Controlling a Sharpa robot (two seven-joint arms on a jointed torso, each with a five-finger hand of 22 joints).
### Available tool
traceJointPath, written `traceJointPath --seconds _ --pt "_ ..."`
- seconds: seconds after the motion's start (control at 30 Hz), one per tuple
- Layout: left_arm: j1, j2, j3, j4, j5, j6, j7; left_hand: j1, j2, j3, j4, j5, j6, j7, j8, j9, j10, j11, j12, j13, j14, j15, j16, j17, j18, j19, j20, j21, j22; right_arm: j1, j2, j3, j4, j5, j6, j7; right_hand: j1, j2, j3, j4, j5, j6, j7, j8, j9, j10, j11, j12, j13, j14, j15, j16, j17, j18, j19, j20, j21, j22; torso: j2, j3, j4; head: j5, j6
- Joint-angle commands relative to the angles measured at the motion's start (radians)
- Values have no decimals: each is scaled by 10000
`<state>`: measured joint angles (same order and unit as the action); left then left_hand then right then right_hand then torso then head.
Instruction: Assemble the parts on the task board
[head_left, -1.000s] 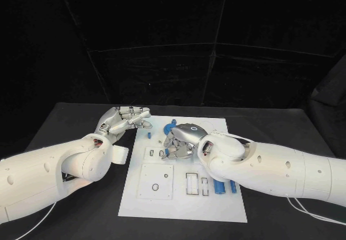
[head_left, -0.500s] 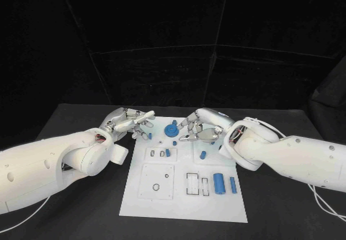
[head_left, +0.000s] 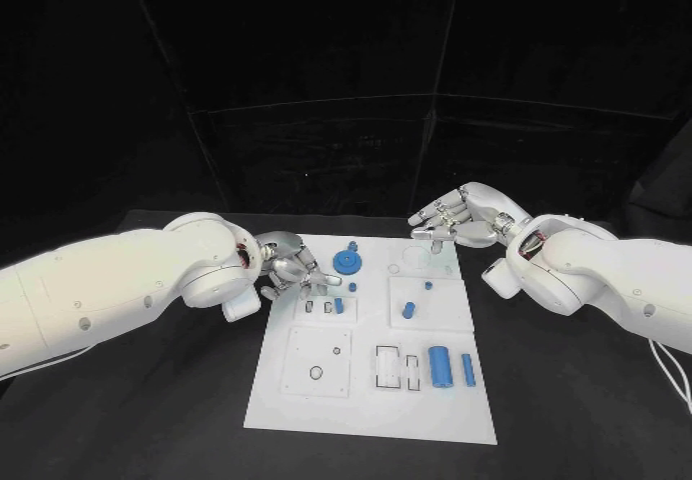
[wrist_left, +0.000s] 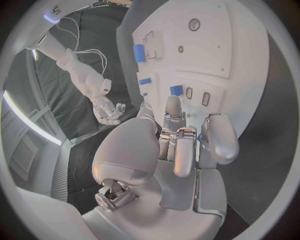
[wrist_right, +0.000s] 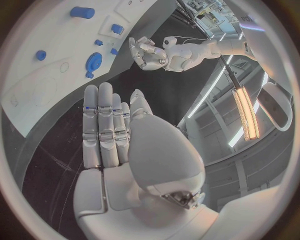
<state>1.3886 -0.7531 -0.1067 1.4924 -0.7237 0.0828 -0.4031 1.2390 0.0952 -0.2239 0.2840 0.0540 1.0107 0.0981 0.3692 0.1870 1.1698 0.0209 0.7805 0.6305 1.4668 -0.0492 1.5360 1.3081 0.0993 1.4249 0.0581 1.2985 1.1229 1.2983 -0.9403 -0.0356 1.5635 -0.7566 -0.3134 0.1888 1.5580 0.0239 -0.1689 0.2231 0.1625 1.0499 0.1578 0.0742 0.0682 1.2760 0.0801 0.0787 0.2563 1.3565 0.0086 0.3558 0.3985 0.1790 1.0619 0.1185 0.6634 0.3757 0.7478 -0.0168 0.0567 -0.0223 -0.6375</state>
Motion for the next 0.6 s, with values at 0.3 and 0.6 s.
traceJointPath --seconds 0.3,0.6 --pt "216 1052 -325 -667 -1453 1013 -1918 -885 98 -947 63 -59 -337 -300 1672 1184 564 -273 2809 2885 1040 -191 348 2627 -320 225 -195 694 1029 50 46 2 -160 718 146 314 44 12 -219 -39 70 47 -6 -61 -12 248 -20 -146 -396 275 7 -474 -156 48 272 -15 -352 -271 -23 12 5 10 -10" --pt "242 1555 -402 -1021 -1527 1081 -1971 -822 222 -1138 49 -69 -538 -373 2138 1586 688 -313 3162 3281 1040 -250 348 2627 -379 316 -244 904 1368 52 128 2 -220 680 98 252 8 0 -314 -41 187 -12 13 -76 -17 227 2 -159 -515 328 27 -655 -196 43 329 -3 -481 -363 -1 10 0 56 -48"
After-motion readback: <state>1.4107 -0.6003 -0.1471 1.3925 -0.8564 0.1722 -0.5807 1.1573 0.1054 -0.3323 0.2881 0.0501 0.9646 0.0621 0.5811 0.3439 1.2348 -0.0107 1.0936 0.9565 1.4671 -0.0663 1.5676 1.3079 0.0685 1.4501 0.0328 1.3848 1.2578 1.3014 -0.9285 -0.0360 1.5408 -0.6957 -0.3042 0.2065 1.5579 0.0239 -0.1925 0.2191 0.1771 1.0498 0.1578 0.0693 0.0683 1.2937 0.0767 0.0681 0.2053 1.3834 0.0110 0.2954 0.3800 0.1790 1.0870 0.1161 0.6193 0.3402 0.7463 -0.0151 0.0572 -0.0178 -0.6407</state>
